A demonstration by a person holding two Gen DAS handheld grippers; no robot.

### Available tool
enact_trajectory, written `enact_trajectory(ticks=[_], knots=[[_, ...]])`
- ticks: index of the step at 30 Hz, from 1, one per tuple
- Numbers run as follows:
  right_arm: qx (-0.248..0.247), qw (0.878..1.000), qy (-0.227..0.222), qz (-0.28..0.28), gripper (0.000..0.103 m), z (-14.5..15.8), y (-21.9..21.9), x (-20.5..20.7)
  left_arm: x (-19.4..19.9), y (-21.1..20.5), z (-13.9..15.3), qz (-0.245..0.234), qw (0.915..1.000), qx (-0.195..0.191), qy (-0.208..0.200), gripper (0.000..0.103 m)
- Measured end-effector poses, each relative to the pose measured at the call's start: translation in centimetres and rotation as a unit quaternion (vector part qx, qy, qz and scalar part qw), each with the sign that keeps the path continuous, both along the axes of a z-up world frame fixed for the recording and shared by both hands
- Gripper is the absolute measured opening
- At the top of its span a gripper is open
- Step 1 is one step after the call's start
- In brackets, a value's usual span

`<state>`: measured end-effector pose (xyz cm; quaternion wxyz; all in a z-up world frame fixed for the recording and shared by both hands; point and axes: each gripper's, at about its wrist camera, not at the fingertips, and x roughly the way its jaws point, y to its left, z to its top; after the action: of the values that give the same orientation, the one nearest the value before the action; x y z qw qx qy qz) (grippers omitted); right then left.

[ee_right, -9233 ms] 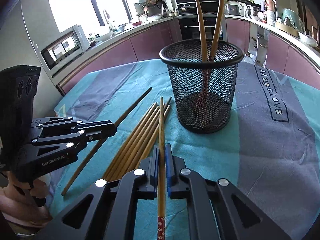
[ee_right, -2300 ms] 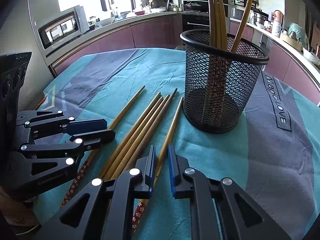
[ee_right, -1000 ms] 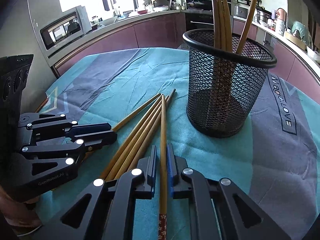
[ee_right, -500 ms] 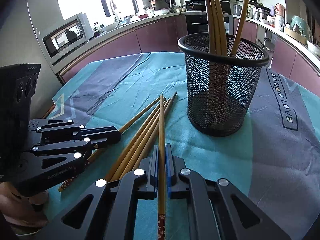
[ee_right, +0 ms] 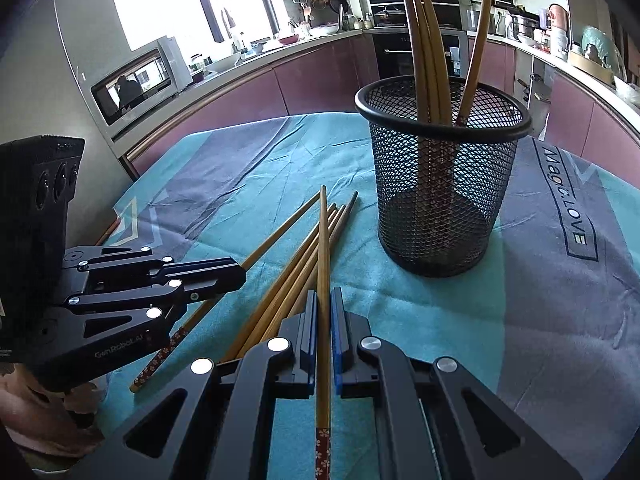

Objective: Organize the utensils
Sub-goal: 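Lift the grasped chopstick upright with the right tool, then carry the chopstick over the black mesh cup and lower it inside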

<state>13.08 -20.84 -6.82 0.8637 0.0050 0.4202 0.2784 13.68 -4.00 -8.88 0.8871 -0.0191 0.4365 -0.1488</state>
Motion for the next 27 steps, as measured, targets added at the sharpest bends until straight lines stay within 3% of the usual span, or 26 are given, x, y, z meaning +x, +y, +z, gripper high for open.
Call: enact_trajectory(ticks=[14,27], knots=[[0.009,1.000,-0.007,0.005,0.005,0.3,0.5,0.2,0.3,-0.1,0.0,0.000,0.9999,-0.010,0.004,0.007],[0.047,0.999,-0.026,0.005,0.005,2.1,-0.3,0.0,-0.2,1.1,2.0,0.000,0.9983,-0.057,-0.007,0.007]])
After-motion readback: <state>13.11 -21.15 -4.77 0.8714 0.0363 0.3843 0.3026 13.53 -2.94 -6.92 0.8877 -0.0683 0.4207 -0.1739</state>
